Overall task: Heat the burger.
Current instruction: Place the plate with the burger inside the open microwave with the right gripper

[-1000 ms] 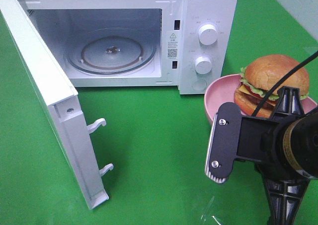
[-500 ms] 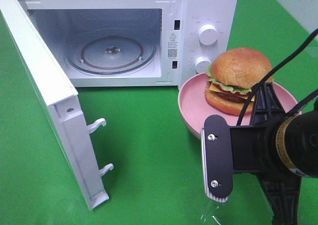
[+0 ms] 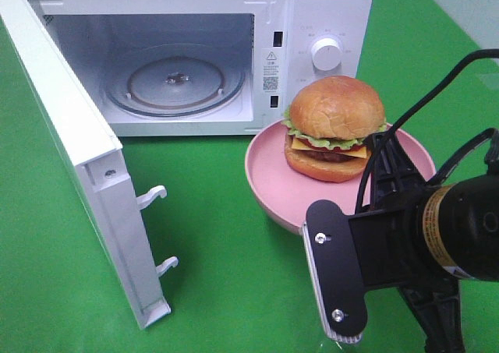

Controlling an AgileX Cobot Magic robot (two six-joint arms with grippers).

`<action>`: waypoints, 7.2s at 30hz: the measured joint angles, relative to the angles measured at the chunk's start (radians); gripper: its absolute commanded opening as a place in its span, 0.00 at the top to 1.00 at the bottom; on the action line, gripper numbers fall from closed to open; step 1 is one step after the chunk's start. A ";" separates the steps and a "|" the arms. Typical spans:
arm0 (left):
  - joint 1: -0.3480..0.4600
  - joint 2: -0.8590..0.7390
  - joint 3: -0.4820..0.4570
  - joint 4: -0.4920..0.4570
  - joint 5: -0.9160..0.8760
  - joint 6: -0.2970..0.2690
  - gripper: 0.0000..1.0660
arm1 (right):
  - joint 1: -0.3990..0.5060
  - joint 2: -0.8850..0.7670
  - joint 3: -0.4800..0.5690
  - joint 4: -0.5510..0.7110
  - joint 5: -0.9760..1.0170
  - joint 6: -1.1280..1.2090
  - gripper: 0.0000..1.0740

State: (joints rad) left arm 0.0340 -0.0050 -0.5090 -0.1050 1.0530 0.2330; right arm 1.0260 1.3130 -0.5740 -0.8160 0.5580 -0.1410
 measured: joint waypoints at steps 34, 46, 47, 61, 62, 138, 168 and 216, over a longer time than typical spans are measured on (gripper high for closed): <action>0.000 0.000 0.000 0.000 0.000 0.000 0.06 | -0.109 0.000 0.002 0.116 -0.179 -0.527 1.00; 0.000 0.000 0.000 0.000 0.000 0.000 0.06 | -0.263 0.000 0.002 0.426 -0.309 -0.996 1.00; 0.000 0.000 0.000 0.000 0.000 0.000 0.06 | -0.280 0.000 0.002 0.488 -0.314 -1.079 1.00; 0.000 0.000 0.000 0.000 0.000 0.000 0.06 | -0.350 0.000 0.002 0.839 -0.310 -1.508 1.00; 0.000 0.000 0.000 0.000 0.000 0.000 0.06 | -0.350 0.000 0.000 0.851 -0.294 -1.517 1.00; 0.000 0.000 0.000 0.000 0.000 0.000 0.06 | -0.315 0.426 -0.410 0.873 -0.380 -1.464 1.00; 0.000 0.000 0.000 0.000 0.000 0.000 0.06 | -0.315 0.587 -0.615 0.852 -0.392 -1.355 1.00; 0.000 0.000 0.000 0.000 0.000 0.000 0.06 | -0.315 0.887 -1.058 0.566 -0.281 -1.018 1.00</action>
State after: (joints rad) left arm 0.0340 -0.0050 -0.5090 -0.1050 1.0530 0.2330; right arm 0.7110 2.2000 -1.6320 -0.2500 0.2770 -1.1590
